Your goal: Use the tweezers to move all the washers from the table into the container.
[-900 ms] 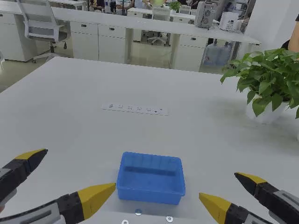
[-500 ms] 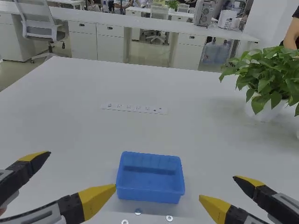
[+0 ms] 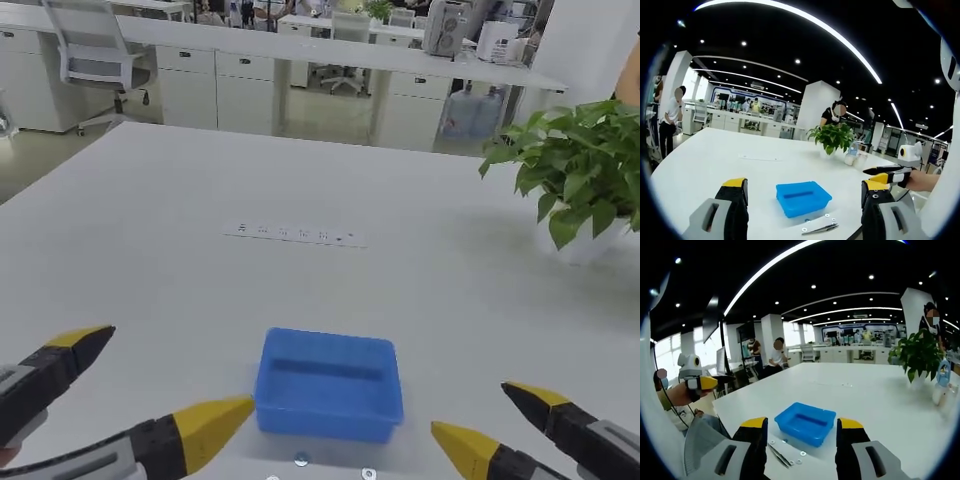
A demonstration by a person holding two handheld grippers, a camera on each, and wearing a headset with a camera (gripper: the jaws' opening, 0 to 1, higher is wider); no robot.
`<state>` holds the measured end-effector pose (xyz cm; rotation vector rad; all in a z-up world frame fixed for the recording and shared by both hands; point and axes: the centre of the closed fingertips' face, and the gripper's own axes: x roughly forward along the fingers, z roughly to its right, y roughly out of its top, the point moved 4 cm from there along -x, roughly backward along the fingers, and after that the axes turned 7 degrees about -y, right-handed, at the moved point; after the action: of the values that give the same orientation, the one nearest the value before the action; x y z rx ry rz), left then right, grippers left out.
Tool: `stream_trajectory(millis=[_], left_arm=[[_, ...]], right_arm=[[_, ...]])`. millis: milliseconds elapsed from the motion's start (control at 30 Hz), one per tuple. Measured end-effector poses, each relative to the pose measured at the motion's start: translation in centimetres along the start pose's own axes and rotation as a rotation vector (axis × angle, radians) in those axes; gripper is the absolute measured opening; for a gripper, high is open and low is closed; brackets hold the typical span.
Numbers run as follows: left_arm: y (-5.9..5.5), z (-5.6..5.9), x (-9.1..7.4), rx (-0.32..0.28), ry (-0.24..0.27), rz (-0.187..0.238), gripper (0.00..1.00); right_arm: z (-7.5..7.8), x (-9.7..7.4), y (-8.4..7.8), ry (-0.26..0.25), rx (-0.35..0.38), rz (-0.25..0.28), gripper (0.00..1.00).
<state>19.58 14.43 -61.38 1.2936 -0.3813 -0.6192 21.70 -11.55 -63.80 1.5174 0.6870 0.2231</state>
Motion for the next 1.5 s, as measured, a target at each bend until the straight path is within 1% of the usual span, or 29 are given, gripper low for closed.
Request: stream_trajectory(millis=[100, 200, 300, 400, 533, 667, 933, 1067, 1133, 1167, 1200, 1233, 1267, 1300, 1333, 1367, 1400, 1433, 1467, 1500], left_arm=[[0.0, 0.1, 0.1, 0.004, 0.003, -0.008, 0.96], [0.3, 0.0, 0.2, 0.003, 0.014, -0.001, 0.96], [0.4, -0.2, 0.2, 0.002, 0.024, 0.004, 0.96], [0.4, -0.5, 0.3, -0.001, 0.033, 0.000, 0.96], [0.2, -0.9, 0.7, -0.001, 0.040, -0.009, 0.95], [0.2, -1.1, 1.3, -0.004, 0.040, -0.015, 0.95], [-0.2, -1.2, 2.5, -0.008, 0.019, -0.040, 0.95], [-0.5, -1.2, 3.0, -0.009, 0.002, -0.056, 0.93], [-0.9, -0.9, 3.3, -0.005, -0.016, -0.075, 0.91], [-1.4, -0.6, 3.5, 0.008, -0.033, -0.097, 0.89], [-2.2, -0.1, 3.6, 0.022, -0.061, -0.143, 0.86], [-2.8, 0.1, 3.7, 0.031, -0.076, -0.169, 0.84], [-3.6, 0.4, 3.8, 0.043, -0.094, -0.207, 0.83], [-4.2, 0.7, 4.0, 0.038, -0.108, -0.229, 0.81], [-4.8, 0.9, 4.1, 0.032, -0.124, -0.250, 0.79], [-5.6, 1.2, 4.2, 0.024, -0.154, -0.292, 0.76], [-6.2, 1.2, 4.3, 0.031, -0.166, -0.321, 0.74], [-7.0, 1.3, 4.4, 0.049, -0.187, -0.373, 0.69], [-7.6, 1.3, 4.4, 0.068, -0.200, -0.408, 0.65], [-8.3, 1.2, 4.6, 0.096, -0.216, -0.457, 0.61]], right_arm=[[0.1, 0.5, 0.1, 0.009, -0.001, -0.001, 0.53], [0.2, 1.0, 0.1, 0.021, -0.006, -0.005, 0.53], [0.2, 1.6, 0.4, 0.031, -0.010, -0.003, 0.53], [0.3, 2.2, 0.8, 0.041, -0.013, 0.003, 0.53], [0.7, 2.4, 0.7, 0.041, -0.014, 0.002, 0.53], [1.3, 2.5, 0.3, 0.034, -0.002, -0.008, 0.53], [2.0, 2.9, -0.1, 0.020, 0.012, -0.016, 0.53], [1.9, 3.2, -0.6, 0.024, 0.013, -0.028, 0.54], [1.6, 3.5, -0.9, 0.035, 0.021, -0.043, 0.57], [1.5, 3.6, -1.1, 0.038, 0.023, -0.050, 0.58], [1.2, 3.6, -1.4, 0.054, 0.022, -0.063, 0.55], [0.8, 3.5, -2.0, 0.086, 0.002, -0.094, 0.50], [0.6, 3.5, -2.3, 0.094, -0.013, -0.107, 0.45], [0.1, 3.5, -2.9, 0.115, -0.037, -0.137, 0.40], [-0.1, 3.5, -3.3, 0.130, -0.048, -0.158, 0.37], [-0.5, 3.6, -4.1, 0.151, -0.067, -0.194, 0.35], [-0.7, 3.7, -4.4, 0.160, -0.077, -0.208, 0.33], [-1.0, 3.9, -4.8, 0.176, -0.088, -0.221, 0.31], [-1.5, 4.0, -5.2, 0.201, -0.100, -0.241, 0.29], [-1.7, 4.1, -5.5, 0.216, -0.108, -0.251, 0.26]])
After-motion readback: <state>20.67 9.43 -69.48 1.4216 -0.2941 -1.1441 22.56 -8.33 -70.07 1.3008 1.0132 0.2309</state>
